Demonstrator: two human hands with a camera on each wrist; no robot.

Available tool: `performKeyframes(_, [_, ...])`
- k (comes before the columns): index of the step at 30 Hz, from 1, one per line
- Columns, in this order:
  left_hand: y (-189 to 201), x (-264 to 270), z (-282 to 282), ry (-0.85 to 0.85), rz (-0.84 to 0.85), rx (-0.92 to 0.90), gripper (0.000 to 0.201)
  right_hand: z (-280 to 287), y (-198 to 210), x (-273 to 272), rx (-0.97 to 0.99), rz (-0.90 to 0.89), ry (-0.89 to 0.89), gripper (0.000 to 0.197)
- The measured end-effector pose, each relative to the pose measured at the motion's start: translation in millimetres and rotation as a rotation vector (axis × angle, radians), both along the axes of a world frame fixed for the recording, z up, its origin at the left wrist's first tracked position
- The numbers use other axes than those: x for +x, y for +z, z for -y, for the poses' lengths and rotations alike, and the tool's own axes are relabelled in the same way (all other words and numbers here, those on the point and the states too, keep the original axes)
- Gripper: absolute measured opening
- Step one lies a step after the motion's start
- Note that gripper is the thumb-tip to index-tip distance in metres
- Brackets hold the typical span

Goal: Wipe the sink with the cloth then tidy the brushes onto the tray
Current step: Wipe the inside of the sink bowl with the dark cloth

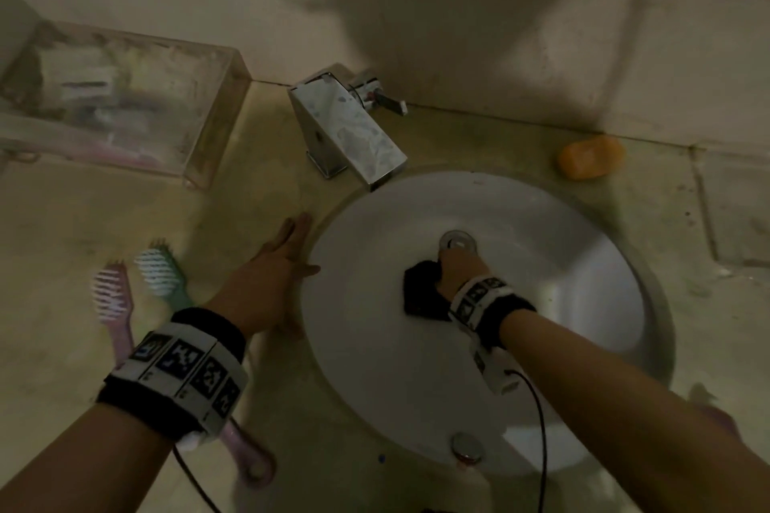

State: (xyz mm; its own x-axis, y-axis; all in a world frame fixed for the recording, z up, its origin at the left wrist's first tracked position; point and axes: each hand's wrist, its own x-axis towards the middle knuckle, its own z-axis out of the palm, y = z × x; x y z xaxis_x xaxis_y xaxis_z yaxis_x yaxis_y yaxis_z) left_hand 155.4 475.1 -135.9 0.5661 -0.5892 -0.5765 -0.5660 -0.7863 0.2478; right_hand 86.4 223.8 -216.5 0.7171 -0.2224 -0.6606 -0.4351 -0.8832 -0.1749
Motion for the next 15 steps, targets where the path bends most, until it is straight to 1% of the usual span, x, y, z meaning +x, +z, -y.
performKeyframes(1, [-1,0,0,0.002,-0.002,-0.002,0.087,4,3,0,0.023,0.013,-0.006,0.037])
performKeyframes(2, [-1,1,-1,0.004,-0.005,-0.012,0.087,5,8,-1,0.055,0.018,0.026,0.035])
performKeyframes(4, [-3,1,-2,0.003,-0.013,-0.028,0.088,2,23,-8,0.164,0.010,0.149,0.029])
performKeyframes(5, [-3,2,-2,0.003,-0.016,-0.026,0.088,-3,29,-14,0.228,-0.013,0.210,0.029])
performKeyframes(7, [-4,2,-3,0.006,-0.016,-0.024,0.088,-19,32,-28,0.347,-0.068,0.308,0.037])
performKeyframes(9, [-7,2,-4,0.008,-0.014,-0.039,0.088,-43,25,-41,0.421,-0.119,0.397,0.035])
performKeyframes(12, [-8,2,-5,0.010,-0.023,-0.049,0.088,-61,7,-38,0.378,-0.134,0.441,0.030])
performKeyframes(15, [-7,2,-4,0.012,-0.020,-0.071,0.084,-53,-4,-21,0.254,-0.065,0.406,0.037])
